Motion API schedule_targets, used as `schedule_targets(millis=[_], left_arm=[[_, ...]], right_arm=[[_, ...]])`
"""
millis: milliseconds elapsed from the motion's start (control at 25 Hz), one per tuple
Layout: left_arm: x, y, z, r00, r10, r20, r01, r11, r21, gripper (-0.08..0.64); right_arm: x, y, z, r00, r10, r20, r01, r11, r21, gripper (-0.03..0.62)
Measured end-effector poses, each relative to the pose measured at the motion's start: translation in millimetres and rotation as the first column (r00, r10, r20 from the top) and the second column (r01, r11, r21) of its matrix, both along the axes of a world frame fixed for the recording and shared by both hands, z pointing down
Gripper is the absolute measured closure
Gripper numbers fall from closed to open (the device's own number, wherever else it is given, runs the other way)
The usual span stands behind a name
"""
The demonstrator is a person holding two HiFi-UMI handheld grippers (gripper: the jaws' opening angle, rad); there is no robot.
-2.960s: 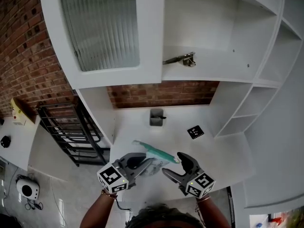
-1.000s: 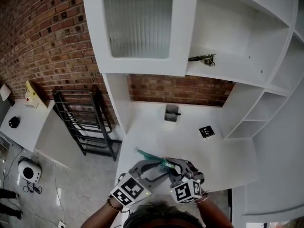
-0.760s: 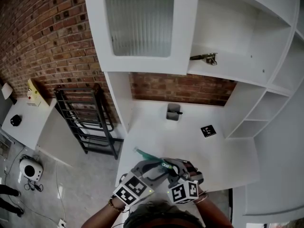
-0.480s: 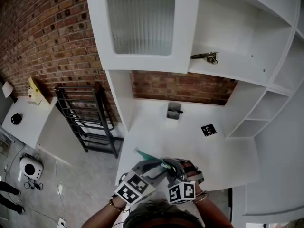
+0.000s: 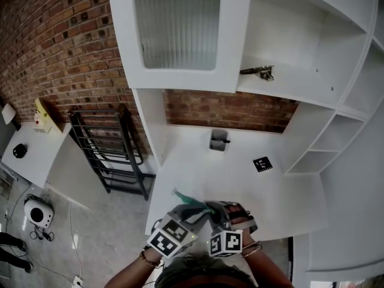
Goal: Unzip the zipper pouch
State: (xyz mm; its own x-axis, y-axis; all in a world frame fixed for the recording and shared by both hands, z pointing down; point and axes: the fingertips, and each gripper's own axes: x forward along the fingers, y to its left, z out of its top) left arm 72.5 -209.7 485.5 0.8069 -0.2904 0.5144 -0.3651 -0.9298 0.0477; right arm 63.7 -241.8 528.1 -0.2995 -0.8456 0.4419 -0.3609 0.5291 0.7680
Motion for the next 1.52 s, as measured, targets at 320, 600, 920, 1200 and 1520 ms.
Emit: schedule_targets(millis=[320,600,920,1200,1520], left_arm=[[1,-4,9,1.000,0.008,0.025,-0.008,1.000,0.000,0.505],[1,-7,12,1.000,0.005,0.010,-0.004,0.999,-0.035,0.537],[-16,-17,22,0.997,-0.080,-0.015,0.078,0.990,-0.117,0.557],[-67,-47,35,0.970,-0.244,-0.004,0.240,0.956,-0.165,0.557],[-93,-55,38,0.952,-0.306,-0.012,0.298,0.935,-0.194,0.557]], right_arm=[[-4,-2,0,1.000,-0.015,-0.016,0.015,1.000,-0.006,0.588],[-2,-5,4,0.999,-0.010,-0.037,0.010,1.000,-0.013,0.588],[-9,-5,10,0.998,-0.038,-0.043,0.037,0.999,-0.034,0.589],[-20,5,2,0.997,-0.083,-0.002,0.083,0.996,-0.017,0.589],[-21,10,-8,0.994,-0.098,0.052,0.099,0.995,-0.015,0.589]])
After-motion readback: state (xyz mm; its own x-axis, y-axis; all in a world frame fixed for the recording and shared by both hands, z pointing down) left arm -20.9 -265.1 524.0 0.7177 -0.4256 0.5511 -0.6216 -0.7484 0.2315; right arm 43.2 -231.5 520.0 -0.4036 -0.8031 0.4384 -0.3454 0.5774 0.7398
